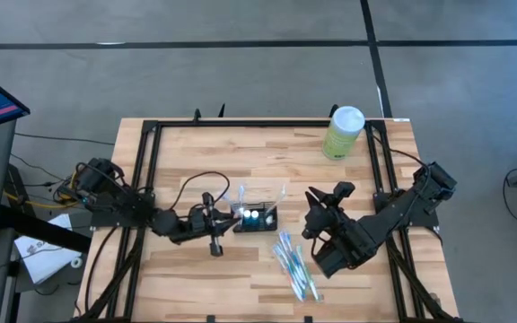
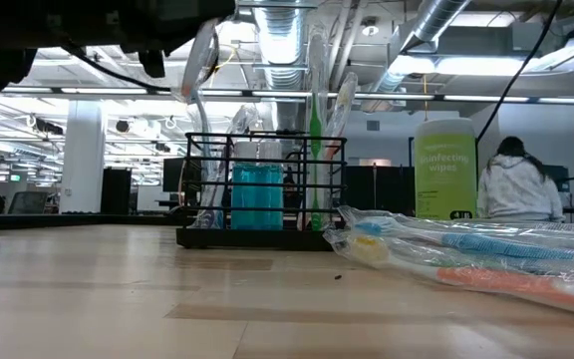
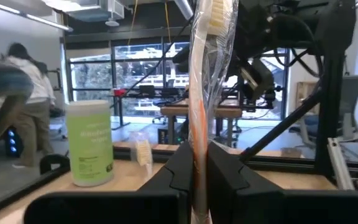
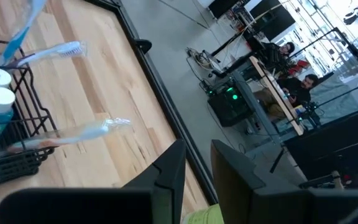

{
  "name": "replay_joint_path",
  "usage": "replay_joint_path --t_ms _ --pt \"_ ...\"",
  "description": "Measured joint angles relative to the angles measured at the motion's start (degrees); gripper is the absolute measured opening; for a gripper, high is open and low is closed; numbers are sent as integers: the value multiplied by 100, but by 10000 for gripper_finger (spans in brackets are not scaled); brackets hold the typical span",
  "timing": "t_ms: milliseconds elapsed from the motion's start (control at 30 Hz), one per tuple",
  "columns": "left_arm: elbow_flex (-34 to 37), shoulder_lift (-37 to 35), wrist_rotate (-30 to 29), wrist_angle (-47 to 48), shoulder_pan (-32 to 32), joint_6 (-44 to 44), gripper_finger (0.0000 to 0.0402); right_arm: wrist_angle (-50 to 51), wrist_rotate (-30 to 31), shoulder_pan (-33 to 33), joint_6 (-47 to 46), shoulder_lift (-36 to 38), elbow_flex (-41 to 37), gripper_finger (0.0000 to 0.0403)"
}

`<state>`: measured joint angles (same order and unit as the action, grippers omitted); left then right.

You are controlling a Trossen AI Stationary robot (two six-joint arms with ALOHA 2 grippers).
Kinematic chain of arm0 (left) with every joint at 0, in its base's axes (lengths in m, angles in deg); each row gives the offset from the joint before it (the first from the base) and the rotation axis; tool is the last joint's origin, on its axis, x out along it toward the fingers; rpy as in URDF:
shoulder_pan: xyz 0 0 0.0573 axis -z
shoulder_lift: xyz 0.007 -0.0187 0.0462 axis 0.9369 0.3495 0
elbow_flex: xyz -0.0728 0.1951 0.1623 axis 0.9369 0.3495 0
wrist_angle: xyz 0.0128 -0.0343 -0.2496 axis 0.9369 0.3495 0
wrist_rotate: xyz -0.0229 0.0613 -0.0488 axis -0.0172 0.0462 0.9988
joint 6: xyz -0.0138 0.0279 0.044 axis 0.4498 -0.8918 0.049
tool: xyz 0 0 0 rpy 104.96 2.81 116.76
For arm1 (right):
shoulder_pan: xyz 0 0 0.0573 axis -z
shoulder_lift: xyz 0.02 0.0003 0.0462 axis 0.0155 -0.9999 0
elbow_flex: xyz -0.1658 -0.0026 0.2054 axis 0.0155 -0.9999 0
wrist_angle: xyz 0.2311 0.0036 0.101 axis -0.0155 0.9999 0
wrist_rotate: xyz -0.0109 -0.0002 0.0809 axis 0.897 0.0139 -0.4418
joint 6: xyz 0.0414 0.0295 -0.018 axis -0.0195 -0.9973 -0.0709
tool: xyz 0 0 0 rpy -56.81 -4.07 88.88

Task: Pick & Place toothbrushing station
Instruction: Put the orange toothbrush into the mesh

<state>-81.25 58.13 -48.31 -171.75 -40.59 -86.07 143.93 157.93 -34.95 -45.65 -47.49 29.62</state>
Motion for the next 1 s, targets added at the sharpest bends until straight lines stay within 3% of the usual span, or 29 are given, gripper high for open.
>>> replay_joint_path --t_ms 567,733,1000 --pt "146 -57 42 1 -322 48 11 -4 -30 -4 0 0 0 67" --pt "139 -53 350 -1 -432 195 11 -46 -37 -3 0 0 0 67" --pt "110 367 454 -1 -649 573 11 -50 -39 -4 0 0 0 67"
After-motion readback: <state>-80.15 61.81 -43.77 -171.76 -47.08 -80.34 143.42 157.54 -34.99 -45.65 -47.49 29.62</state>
